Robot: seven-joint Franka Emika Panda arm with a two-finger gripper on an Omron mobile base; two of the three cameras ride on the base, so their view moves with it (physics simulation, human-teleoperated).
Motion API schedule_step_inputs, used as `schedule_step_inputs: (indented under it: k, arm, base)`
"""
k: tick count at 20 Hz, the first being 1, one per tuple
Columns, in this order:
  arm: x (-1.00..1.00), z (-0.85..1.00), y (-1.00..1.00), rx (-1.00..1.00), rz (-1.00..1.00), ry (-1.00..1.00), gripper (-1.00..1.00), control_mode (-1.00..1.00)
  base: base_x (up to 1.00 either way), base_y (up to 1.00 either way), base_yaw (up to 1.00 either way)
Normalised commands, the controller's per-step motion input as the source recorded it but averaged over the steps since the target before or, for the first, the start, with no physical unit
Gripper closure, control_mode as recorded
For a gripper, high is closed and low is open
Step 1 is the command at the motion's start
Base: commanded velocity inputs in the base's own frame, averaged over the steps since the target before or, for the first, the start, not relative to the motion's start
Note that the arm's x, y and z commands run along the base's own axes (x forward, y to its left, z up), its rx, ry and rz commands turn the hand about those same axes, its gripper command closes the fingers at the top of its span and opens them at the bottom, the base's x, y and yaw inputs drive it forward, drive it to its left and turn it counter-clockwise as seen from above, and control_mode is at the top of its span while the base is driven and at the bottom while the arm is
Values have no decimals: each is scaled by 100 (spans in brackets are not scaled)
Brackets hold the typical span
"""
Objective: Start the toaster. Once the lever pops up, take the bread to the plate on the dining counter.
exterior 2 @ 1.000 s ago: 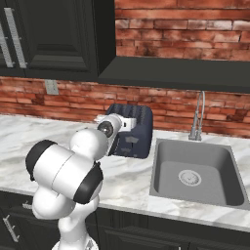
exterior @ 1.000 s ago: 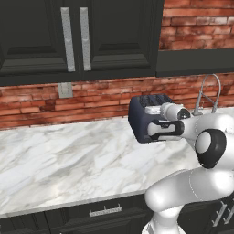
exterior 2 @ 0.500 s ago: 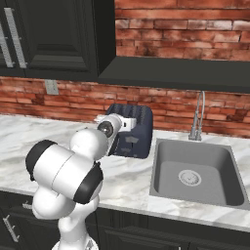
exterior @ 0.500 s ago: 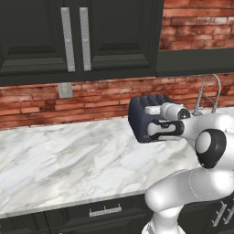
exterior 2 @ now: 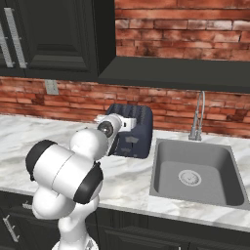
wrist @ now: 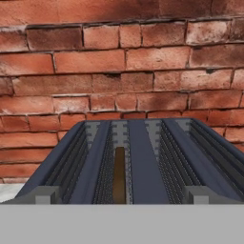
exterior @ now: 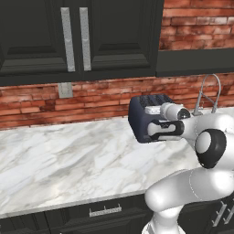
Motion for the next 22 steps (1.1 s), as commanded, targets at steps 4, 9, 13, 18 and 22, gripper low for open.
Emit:
schedule_step_inputs:
  k: [4,9,13,18,22]
  arm:
    - [0,0,0,0,0,0,-100,-100]
    - [0,0,0,0,0,0,-100,-100]
    - [0,0,0,0,0,0,-100,-100]
    - [0,0,0,0,0,0,-100,-100]
    - [0,0,0,0,0,0,-100,-100]
  base:
    - [0,0,0]
    - [0,0,0]
    - [0,0,0]
    - [0,0,0]
    - [0,0,0]
